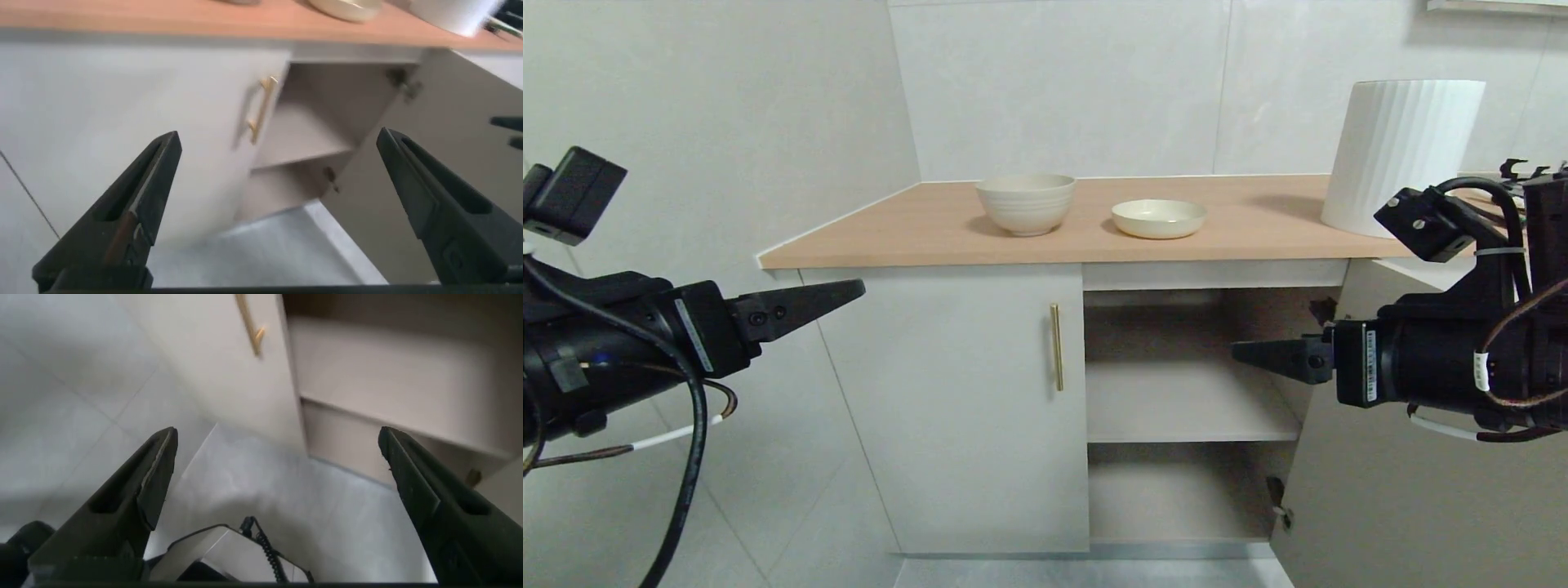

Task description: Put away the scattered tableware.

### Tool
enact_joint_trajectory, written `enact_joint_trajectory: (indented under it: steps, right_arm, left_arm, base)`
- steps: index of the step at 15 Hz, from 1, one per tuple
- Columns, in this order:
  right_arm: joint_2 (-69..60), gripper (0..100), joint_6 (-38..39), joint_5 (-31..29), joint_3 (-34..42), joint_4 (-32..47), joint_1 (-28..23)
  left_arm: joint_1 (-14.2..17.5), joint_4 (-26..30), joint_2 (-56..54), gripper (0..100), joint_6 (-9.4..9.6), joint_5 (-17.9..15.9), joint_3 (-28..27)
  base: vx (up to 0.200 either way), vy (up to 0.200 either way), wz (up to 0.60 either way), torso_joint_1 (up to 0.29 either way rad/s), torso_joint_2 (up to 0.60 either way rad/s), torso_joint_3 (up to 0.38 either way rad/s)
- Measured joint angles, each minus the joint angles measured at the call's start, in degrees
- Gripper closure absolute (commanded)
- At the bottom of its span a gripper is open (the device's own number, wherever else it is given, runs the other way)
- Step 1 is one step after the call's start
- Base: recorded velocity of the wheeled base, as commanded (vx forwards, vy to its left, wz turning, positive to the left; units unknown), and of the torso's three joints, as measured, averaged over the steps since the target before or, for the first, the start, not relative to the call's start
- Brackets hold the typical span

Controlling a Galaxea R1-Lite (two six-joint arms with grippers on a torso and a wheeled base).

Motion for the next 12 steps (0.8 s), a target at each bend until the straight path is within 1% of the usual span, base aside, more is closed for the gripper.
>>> enact_joint_trajectory:
  steps: [7,12]
  right_arm:
    - [-2.17,0,0.9,0.37,0.3,0.05,1.72]
    - [-3.17,0,0.63,0.83,1.9,-0.89,1.88]
  left_arm:
    - [0.06,-0.24,0.88,0,-0.13,0.0,0.0]
    - [0.04,-0.29,0.79,0,-0.52,0.0,0.0]
  base:
    - [0.2,0.0,0.0,0.002,0.0,0.002]
    - [0.0,0.0,0.0,0.0,0.0,0.0]
